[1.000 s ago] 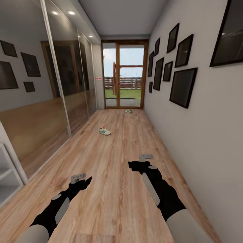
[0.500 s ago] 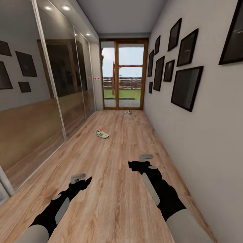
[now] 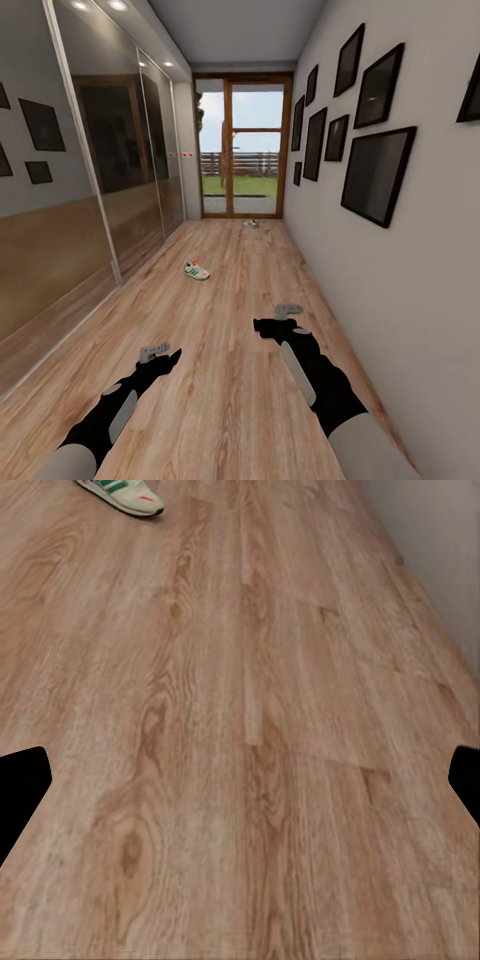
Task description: Pick up the two gym shoes and the two sandals from the corridor floor and place them onto the hallstand (shoe rack) in the corridor, making sure they are on the rack and not on the floor. Arrange them so the two gym shoes are next to each other and the two sandals are next to each other.
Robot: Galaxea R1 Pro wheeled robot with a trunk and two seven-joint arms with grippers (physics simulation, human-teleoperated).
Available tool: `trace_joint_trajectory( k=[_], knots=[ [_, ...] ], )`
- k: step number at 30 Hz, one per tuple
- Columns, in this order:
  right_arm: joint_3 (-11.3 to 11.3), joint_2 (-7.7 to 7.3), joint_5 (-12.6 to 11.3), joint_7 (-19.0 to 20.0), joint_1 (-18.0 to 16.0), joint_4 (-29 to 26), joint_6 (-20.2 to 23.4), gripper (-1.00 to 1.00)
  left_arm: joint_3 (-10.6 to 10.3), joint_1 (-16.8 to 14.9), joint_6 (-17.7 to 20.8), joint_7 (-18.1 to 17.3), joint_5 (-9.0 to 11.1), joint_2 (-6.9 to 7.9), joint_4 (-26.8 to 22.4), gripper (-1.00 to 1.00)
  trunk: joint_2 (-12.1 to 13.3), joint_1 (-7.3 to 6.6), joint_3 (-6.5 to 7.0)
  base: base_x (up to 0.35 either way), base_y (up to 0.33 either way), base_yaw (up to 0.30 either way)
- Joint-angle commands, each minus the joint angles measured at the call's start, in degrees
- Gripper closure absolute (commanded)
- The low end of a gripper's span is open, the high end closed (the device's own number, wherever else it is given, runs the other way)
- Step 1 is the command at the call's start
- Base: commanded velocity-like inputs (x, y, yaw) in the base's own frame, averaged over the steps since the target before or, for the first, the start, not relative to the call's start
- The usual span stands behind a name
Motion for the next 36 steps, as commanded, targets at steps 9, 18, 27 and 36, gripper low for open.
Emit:
trace_joint_trajectory(
  k=[9, 18, 27, 36],
  knots=[
    [0.12, -0.02, -0.60, -0.54, -0.08, -0.05, 0.14, -1.00, 0.13, -0.05, 0.08, -0.36, 0.42, -0.01, 0.03, -1.00, -0.02, 0.02, -0.06, 0.342, -0.093, 0.000],
    [0.12, -0.02, -0.60, -0.54, -0.08, -0.06, 0.14, -1.00, 0.13, -0.03, 0.08, -0.36, 0.42, -0.01, 0.03, -1.00, -0.02, 0.02, -0.06, 0.342, -0.092, 0.000],
    [0.12, -0.02, -0.60, -0.54, -0.09, -0.09, 0.14, -1.00, 0.13, -0.04, 0.08, -0.36, 0.42, -0.01, 0.03, -1.00, -0.02, 0.02, -0.06, 0.342, -0.084, 0.000],
    [0.12, -0.02, -0.60, -0.54, -0.08, -0.09, 0.14, -1.00, 0.13, -0.05, 0.08, -0.36, 0.42, -0.01, 0.03, -1.00, -0.02, 0.02, -0.06, 0.342, -0.081, 0.000]
  ],
)
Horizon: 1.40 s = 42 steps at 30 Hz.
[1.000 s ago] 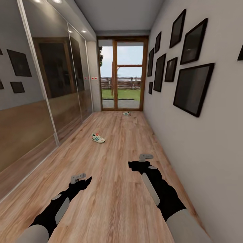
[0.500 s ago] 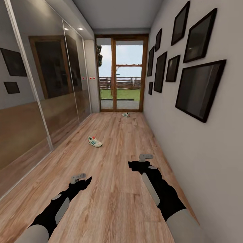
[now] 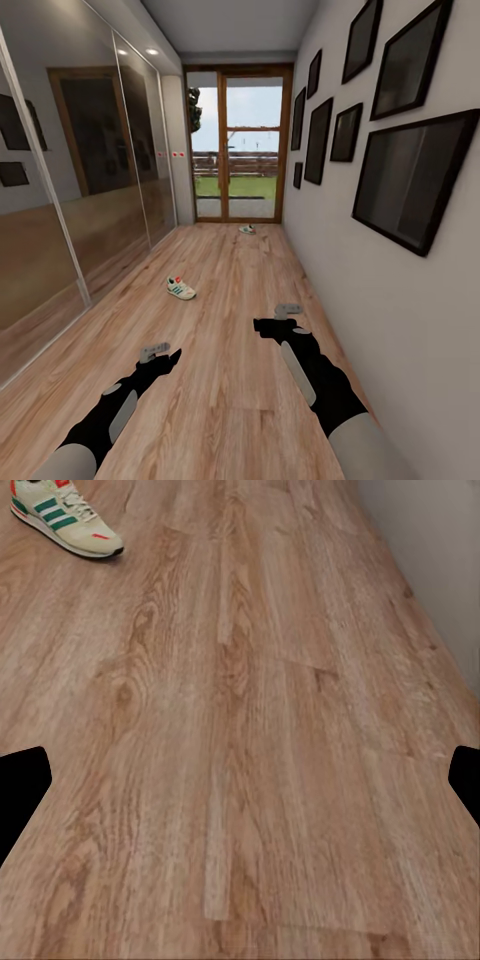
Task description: Pick up the two gym shoes and the two sandals from the corridor floor and place them onto the hallstand (shoe rack) in the corridor, making sure they are on the rack and not on the floor. Arrange them so the two gym shoes are next to each other and the two sandals are next to each other.
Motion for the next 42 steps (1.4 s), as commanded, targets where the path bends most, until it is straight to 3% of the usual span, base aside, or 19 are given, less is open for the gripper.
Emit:
trace_joint_trajectory(
  k=[1, 42],
  knots=[
    [0.12, -0.02, -0.60, -0.54, -0.04, -0.07, 0.15, -1.00, 0.13, -0.03, 0.08, -0.36, 0.42, -0.01, 0.03, -1.00, -0.02, 0.02, -0.06, 0.342, -0.081, 0.000],
    [0.12, -0.02, -0.60, -0.54, -0.04, -0.03, 0.15, -1.00, 0.13, 0.00, 0.08, -0.36, 0.42, -0.01, 0.03, -1.00, -0.02, 0.02, -0.77, 0.345, -0.028, 0.000]
  ],
)
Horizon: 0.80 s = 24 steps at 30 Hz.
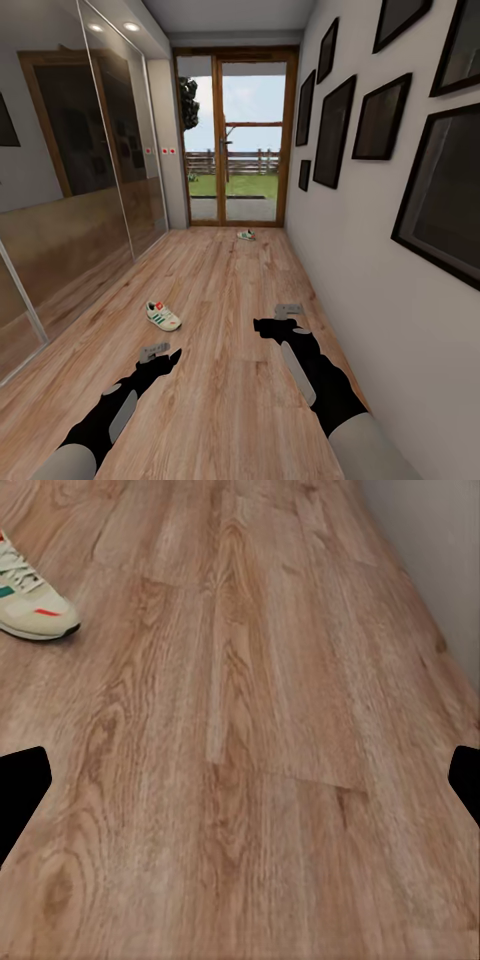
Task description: Pick up the two gym shoes and the two sandals from the corridor floor and place them onto the hallstand (shoe rack) in the corridor, making sure they are on the rack and not on the floor. Arrange them so the two gym shoes are next to each other and the two sandals are next to each other.
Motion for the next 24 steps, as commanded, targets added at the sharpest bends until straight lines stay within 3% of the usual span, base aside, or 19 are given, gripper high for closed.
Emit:
trace_joint_trajectory(
  k=[1, 24],
  knots=[
    [0.12, -0.02, -0.60, -0.55, -0.04, -0.06, 0.15, -1.00, 0.13, -0.03, 0.08, -0.36, 0.45, -0.01, 0.04, -1.00, -0.02, 0.02, -0.06, 0.346, 0.000, 0.000],
    [0.12, -0.02, -0.60, -0.55, -0.03, -0.11, 0.15, -1.00, 0.13, -0.05, 0.08, -0.36, 0.45, -0.01, 0.04, -1.00, -0.02, 0.02, -0.07, 0.344, 0.020, 0.000]
  ],
)
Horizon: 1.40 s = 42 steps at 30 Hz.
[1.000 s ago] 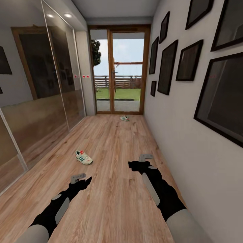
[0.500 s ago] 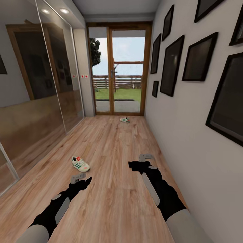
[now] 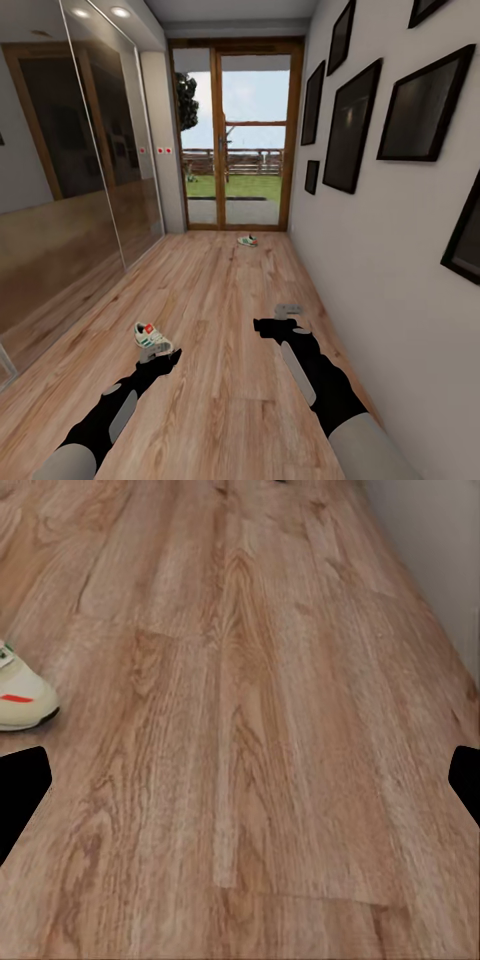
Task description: Pick up the two gym shoes and the two sandals from the corridor floor and place them onto the hallstand (shoe rack) in the corridor, making sure they are on the rack and not on the floor. Arrange them so the two gym shoes are next to each other and the two sandals are next to each other.
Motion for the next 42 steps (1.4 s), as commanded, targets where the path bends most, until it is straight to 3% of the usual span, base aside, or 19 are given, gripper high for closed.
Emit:
trace_joint_trajectory(
  k=[1, 18, 42],
  knots=[
    [0.12, -0.02, -0.60, -0.55, -0.04, -0.07, 0.16, -1.00, 0.12, -0.03, 0.08, -0.35, 0.44, -0.01, 0.04, -1.00, -0.02, 0.02, -0.06, 0.316, 0.150, -0.004],
    [0.12, -0.02, -0.60, -0.55, -0.06, -0.03, 0.16, -1.00, 0.12, -0.03, 0.08, -0.35, 0.52, -0.10, -0.02, -1.00, -0.02, 0.02, -0.06, 0.201, 0.254, -0.197],
    [0.12, -0.02, -0.60, -0.55, -0.05, -0.07, 0.16, -1.00, 0.12, -0.04, 0.16, -3.24, 0.52, -0.10, -0.04, -1.00, -0.02, 0.02, -0.06, 0.028, 0.330, -0.253]
  ],
)
